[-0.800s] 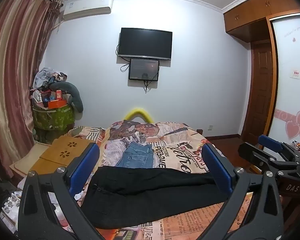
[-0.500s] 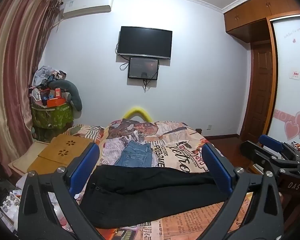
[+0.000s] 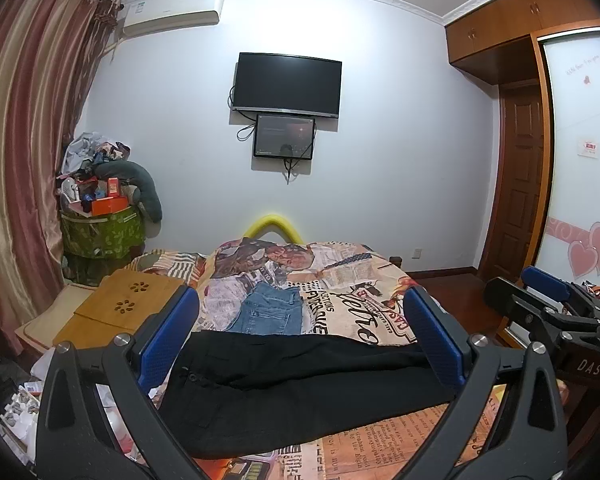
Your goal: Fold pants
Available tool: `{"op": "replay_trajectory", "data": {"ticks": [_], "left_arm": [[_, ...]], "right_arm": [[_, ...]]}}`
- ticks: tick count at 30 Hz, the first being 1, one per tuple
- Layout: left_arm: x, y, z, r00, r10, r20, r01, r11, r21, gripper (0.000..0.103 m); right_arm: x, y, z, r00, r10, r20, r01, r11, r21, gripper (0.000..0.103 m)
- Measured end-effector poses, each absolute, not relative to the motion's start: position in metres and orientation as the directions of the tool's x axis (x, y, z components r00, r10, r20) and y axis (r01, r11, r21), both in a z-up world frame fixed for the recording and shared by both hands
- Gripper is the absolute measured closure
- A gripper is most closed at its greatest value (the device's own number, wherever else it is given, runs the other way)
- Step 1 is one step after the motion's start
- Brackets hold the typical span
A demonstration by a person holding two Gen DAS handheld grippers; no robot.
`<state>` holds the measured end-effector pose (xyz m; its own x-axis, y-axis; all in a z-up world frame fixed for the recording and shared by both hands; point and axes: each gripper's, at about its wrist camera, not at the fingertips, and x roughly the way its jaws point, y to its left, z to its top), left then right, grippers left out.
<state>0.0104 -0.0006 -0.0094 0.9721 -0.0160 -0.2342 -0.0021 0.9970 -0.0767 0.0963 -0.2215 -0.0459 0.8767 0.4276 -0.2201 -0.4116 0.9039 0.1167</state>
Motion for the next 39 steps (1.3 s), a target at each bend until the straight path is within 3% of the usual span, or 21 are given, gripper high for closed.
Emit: {"op": "replay_trajectory", "data": {"ticks": [39], "left_arm": [[0.011,-0.005,-0.004,0.972,-0.021,-0.233,0.003,0.997,-0.076,0.0]], "right_arm": [[0.102,-0.232,-0.041,0.882,0.42,-0.215,-0.402,0.907,0.122,0.001]]}}
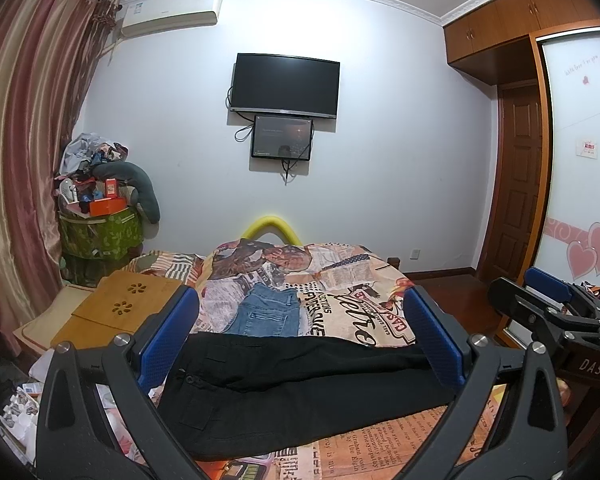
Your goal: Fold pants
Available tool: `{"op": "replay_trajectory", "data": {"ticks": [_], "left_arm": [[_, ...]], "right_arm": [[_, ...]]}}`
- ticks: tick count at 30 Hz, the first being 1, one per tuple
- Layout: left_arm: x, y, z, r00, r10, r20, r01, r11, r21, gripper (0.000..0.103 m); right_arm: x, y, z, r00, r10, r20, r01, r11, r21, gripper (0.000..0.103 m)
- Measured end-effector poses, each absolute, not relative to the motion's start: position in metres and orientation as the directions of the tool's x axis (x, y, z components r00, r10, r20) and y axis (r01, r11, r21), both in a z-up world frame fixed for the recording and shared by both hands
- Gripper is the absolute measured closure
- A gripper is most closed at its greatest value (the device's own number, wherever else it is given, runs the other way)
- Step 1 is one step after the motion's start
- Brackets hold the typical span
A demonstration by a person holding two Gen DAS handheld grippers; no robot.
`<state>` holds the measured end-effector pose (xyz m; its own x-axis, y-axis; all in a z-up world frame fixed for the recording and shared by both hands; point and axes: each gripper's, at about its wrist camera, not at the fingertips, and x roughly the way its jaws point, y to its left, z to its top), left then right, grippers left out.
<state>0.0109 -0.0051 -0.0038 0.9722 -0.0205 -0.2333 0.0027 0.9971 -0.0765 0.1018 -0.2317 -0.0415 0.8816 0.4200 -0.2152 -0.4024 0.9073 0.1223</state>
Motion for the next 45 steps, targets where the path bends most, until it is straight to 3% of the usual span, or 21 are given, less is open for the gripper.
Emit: {"op": "replay_trajectory", "data": {"ticks": [29,45], "left_arm": [[0.022,-0.005,-0.003,0.969,-0.021,-0.244,0.007,0.998,-0.06,0.0],[0.139,0.034,-0.036,0.926,0.022,-0.377,-0.052,0.996,-0.071,0.0]], "right_arm": [[0.119,-0.241,-0.045,0.887,0.402,-0.228,-0.384,0.915,0.123,0.001],[0.199,-0.232,-0.069,0.883,0.339,-0.324,-0.337,0.939,0.067,0.001]]}}
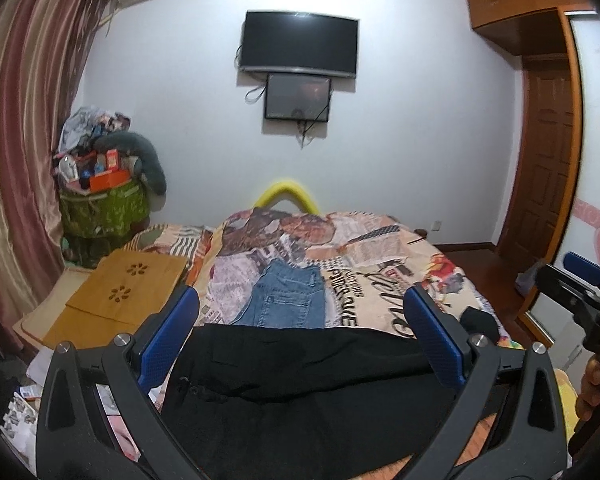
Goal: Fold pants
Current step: 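Lower both tools onto the black pants waistband and close both grippers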
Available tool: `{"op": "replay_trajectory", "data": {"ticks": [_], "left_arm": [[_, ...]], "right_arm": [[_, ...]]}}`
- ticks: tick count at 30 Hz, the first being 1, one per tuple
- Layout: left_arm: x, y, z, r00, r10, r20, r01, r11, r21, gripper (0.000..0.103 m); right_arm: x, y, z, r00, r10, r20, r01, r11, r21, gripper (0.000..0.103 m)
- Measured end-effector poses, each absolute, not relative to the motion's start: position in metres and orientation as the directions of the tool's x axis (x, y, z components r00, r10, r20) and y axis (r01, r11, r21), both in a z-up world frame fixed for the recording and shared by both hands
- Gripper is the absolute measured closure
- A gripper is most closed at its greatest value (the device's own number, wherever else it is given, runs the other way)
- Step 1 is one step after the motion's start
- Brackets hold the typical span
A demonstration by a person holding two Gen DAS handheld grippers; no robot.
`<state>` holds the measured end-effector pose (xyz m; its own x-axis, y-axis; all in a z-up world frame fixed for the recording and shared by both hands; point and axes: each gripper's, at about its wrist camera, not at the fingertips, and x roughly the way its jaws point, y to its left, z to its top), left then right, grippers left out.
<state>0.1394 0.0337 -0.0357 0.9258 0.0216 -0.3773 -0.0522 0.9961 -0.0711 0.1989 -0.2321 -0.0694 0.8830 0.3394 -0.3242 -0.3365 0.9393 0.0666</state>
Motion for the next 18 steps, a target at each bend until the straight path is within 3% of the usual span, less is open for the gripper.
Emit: {"op": "replay_trajectory", "data": {"ticks": [8,13,18], "left_arm": [[0.227,0.072,-0.075,0.869,0.084,-0.488,-0.124,0.991,-0.05,0.0],[0.279,0.096,-0.11,0.814,0.072,-0.576,-0.13,0.99,-0.059,0.009],[0.322,0.12,-0.143,0.757,0.103,-0.645,-0.166,0.985,-0.037,0.01]], "right_arm": [[0.254,-0.226,-0.099,0.855,0.313,-0.414,-0.338,0.941,0.013,0.001],[0.293,-0.223,-0.118,0.811,0.319,-0.49,-0.351,0.936,0.028,0.001],[0.336,-0.218,-0.146,0.769,0.296,-0.567,-0.364,0.931,-0.008,0.001]]}}
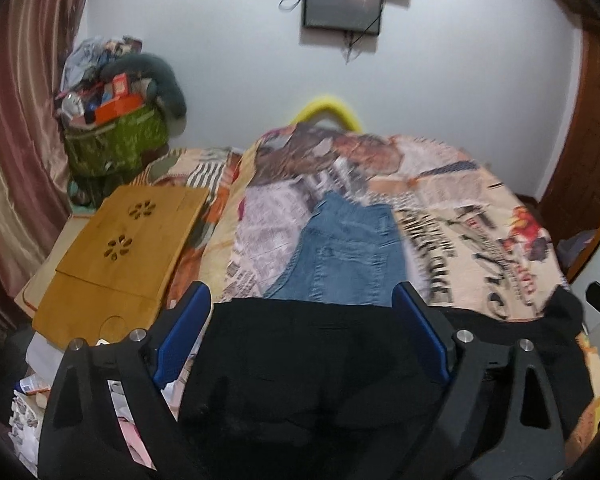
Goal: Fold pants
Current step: 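Lower both tools onto the black pants waistband and close both grippers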
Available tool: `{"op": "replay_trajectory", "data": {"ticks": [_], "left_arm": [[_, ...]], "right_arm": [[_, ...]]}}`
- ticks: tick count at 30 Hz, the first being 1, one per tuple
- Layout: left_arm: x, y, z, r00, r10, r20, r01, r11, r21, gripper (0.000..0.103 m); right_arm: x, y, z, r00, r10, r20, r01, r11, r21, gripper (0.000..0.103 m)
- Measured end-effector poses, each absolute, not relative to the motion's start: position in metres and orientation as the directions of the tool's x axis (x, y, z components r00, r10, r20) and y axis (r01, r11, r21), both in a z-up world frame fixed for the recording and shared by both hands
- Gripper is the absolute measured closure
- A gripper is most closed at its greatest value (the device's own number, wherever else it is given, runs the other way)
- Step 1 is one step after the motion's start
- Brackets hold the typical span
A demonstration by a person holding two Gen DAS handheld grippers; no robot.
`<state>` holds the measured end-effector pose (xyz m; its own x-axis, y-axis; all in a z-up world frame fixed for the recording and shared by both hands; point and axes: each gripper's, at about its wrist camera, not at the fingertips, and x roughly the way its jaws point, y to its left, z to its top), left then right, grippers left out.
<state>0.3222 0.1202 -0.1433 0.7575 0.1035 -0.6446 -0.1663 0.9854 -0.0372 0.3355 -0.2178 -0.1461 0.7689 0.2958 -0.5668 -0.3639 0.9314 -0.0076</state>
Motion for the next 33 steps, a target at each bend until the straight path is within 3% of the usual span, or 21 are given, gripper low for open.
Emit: {"op": "replay_trajectory", "data": {"ticks": [11,19,22,26,28,30,32,33], "left_arm": [[0.406,0.184,-0.241,0.565,0.133,-0.814,-0.245,0.97,-0.011,0.01],[0.44,0.204,-0.308,0.423,0.045,-0.905,-0.246,0.967,-0.067,0.017],[0.451,0.205,-0.324,0.381,0.014,-0.924,-0.245,0.966,-0.086,0.031],[0.458,0.202,-0.331,0.372,0.002,-0.928,-0.245,0.965,-0.096,0.036],[0.457,0.199,-0.331,0.378,0.018,-0.926,-0.242,0.967,-0.081,0.045],[0.455,0.198,-0.329,0.386,0.021,-0.922,-0.252,0.964,-0.084,0.063],[0.448,0.196,-0.323,0.392,0.074,-0.917,-0.274,0.961,-0.04,0.086],[0.445,0.194,-0.322,0.396,0.072,-0.915,-0.266,0.963,-0.039,0.087]], "right_arm": [[0.417,-0.203,-0.214,0.598,0.333,-0.729,-0.484,0.875,0.003,0.001],[0.457,-0.188,-0.25,0.431,0.372,-0.822,-0.591,0.805,0.054,0.002],[0.466,-0.181,-0.262,0.37,0.377,-0.849,-0.619,0.782,0.078,0.003],[0.47,-0.172,-0.277,0.298,0.378,-0.877,-0.656,0.748,0.1,0.021],[0.468,-0.169,-0.28,0.312,0.362,-0.878,-0.664,0.744,0.071,0.021],[0.464,-0.168,-0.281,0.335,0.348,-0.875,-0.671,0.741,0.038,0.026],[0.46,-0.167,-0.28,0.366,0.331,-0.87,-0.671,0.742,0.0,0.04],[0.457,-0.168,-0.28,0.37,0.334,-0.867,-0.676,0.737,-0.005,0.042]]}}
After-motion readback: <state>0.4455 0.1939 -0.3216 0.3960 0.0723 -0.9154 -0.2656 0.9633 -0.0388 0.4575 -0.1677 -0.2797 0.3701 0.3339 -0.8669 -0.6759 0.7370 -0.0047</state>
